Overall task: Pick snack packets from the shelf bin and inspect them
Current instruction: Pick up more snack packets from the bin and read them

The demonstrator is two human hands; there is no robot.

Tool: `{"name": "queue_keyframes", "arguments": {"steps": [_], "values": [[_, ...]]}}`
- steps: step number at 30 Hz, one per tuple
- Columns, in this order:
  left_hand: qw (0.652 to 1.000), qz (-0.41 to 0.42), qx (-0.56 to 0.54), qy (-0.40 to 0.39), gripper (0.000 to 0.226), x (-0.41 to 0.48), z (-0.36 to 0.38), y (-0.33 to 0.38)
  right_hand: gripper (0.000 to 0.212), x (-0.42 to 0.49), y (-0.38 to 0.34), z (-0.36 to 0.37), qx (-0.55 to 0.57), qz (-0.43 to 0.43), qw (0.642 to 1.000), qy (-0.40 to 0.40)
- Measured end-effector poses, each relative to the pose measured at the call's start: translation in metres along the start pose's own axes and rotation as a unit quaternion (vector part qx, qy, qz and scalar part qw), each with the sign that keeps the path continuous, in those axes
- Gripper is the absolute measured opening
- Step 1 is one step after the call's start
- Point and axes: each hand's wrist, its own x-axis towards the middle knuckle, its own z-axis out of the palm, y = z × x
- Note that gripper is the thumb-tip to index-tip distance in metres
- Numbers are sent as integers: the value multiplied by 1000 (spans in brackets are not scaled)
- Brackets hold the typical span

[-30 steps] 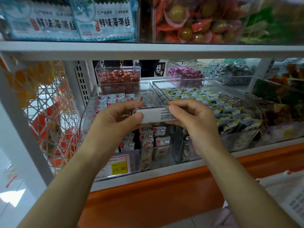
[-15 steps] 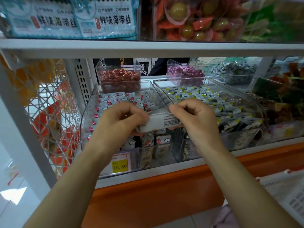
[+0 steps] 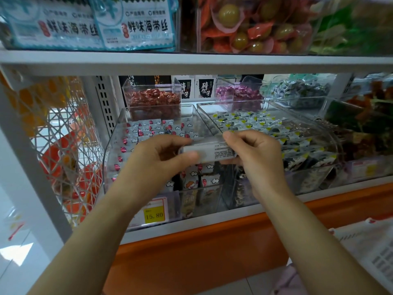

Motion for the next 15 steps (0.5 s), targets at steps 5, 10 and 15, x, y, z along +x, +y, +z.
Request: {"name": "queue_keyframes", "arguments": {"steps": [5, 10, 15], "values": [[999, 13, -7, 49, 28, 4, 6, -3, 27, 5, -1, -10, 100, 29, 986, -128], [998, -3, 6, 70, 42, 5, 16, -7, 17, 8, -3, -21, 53, 13, 997, -58], [967, 135, 216, 2, 40, 7, 18, -11, 8, 10, -3, -30, 57, 6, 998, 39]]}}
